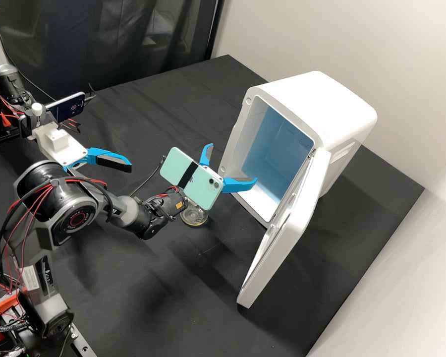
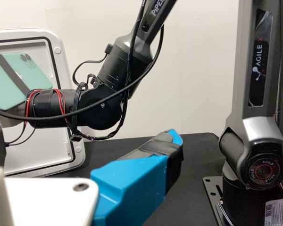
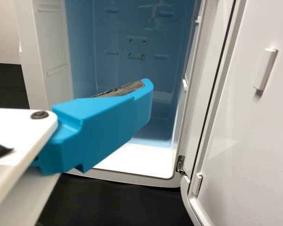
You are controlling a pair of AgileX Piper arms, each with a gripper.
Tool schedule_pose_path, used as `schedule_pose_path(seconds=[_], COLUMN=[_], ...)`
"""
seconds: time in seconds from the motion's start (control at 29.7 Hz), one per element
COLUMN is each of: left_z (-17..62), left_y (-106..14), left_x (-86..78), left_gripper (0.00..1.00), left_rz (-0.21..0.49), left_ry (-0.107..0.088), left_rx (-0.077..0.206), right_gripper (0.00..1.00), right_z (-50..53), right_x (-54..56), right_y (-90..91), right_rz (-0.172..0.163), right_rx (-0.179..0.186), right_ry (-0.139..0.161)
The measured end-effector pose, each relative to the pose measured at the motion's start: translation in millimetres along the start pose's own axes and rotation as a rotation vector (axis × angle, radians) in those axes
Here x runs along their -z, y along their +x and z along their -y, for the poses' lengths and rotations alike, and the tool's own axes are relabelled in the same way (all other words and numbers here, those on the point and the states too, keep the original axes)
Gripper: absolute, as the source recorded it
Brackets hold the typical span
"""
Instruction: Place the flask in the incubator
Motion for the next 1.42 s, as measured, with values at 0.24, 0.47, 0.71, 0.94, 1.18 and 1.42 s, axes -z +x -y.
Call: schedule_pose_path(seconds=[0.24, 0.47, 0.71, 0.94, 1.18, 1.42], left_z=[0.0, 0.5, 10.8, 20.7, 29.8, 35.1], left_y=[0.0, -0.3, -10.0, -22.9, -35.9, -44.6], left_x=[-0.1, -0.1, 8.4, 24.6, 43.6, 59.2], left_gripper=[1.00, 1.00, 1.00, 1.00, 1.00, 1.00], left_rz=[0.001, 0.001, -0.025, -0.082, -0.143, -0.188], left_ry=[0.001, 0.001, 0.004, -0.051, -0.078, -0.092], left_rx=[0.000, 0.002, 0.041, 0.073, 0.081, 0.082], right_gripper=[1.00, 1.00, 1.00, 1.00, 1.00, 1.00], right_z=[0.0, 0.0, 0.0, 0.0, 0.0, 0.0], right_x=[0.0, 0.0, 0.0, 0.0, 0.0, 0.0], right_y=[0.0, 0.0, 0.0, 0.0, 0.0, 0.0], right_rz=[0.000, 0.000, 0.000, 0.000, 0.000, 0.000], right_rx=[0.000, 0.000, 0.000, 0.000, 0.000, 0.000], right_ry=[0.000, 0.000, 0.000, 0.000, 0.000, 0.000])
